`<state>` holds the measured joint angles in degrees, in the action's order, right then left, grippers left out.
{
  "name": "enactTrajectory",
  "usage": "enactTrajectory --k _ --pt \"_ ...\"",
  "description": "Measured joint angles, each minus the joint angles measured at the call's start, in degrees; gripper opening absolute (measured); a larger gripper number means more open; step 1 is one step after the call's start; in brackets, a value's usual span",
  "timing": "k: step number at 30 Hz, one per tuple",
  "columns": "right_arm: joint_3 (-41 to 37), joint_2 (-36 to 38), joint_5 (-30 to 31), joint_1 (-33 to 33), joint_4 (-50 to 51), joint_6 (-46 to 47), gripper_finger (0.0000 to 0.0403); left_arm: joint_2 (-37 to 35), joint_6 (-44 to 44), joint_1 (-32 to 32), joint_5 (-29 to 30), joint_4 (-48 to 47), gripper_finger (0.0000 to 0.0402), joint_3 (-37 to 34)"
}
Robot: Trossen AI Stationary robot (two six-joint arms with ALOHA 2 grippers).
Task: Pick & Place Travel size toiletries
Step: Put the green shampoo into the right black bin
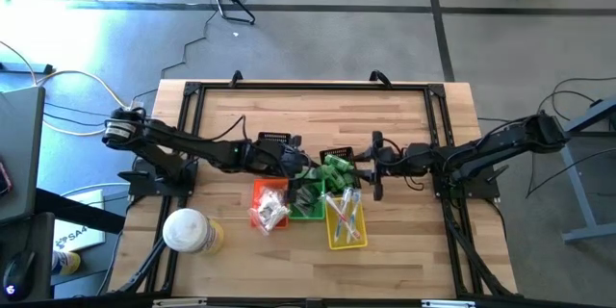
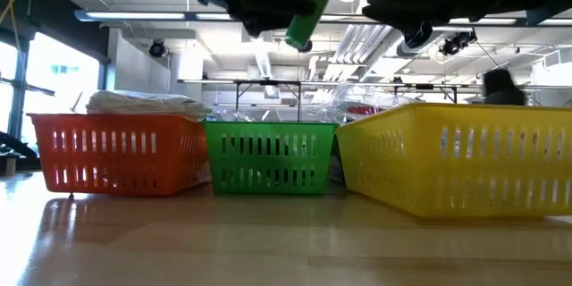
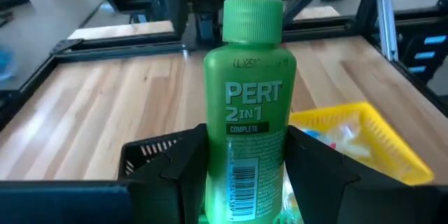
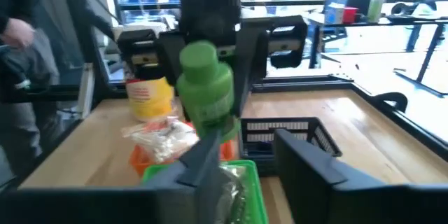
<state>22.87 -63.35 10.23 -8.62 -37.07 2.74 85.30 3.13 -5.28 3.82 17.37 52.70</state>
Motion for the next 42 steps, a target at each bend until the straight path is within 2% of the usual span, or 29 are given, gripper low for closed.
enactTrajectory --k 6,11,18,26,34,42 --pt "0.00 -0.04 0.30 0.00 -1.98 0.02 0.0231 -0.12 -3.19 0.46 0.14 2.16 0.0164 0.11" --pt "0.00 -4.57 -0.74 0.00 -8.29 0.21 0.0272 -0.13 -3.45 0.41 0.02 2.72 0.0164 0.11" --pt "1.44 -15.09 -1.41 0.10 -21.26 -1.25 0.0276 -0.13 -4.57 0.39 0.02 2.64 0.0164 0.09" --pt "8.60 -22.52 -1.80 0.15 -22.36 -2.10 0.0281 -0.13 -4.94 0.39 0.03 2.13 0.0164 0.09" --pt "10.75 -24.30 -4.59 0.11 -21.82 -4.27 0.0295 -0.13 -5.16 0.39 0.02 1.75 0.0164 0.09" --pt "10.78 -24.30 -4.31 0.13 -21.21 -4.09 0.0250 -0.13 -5.13 0.39 0.02 2.03 0.0164 0.09"
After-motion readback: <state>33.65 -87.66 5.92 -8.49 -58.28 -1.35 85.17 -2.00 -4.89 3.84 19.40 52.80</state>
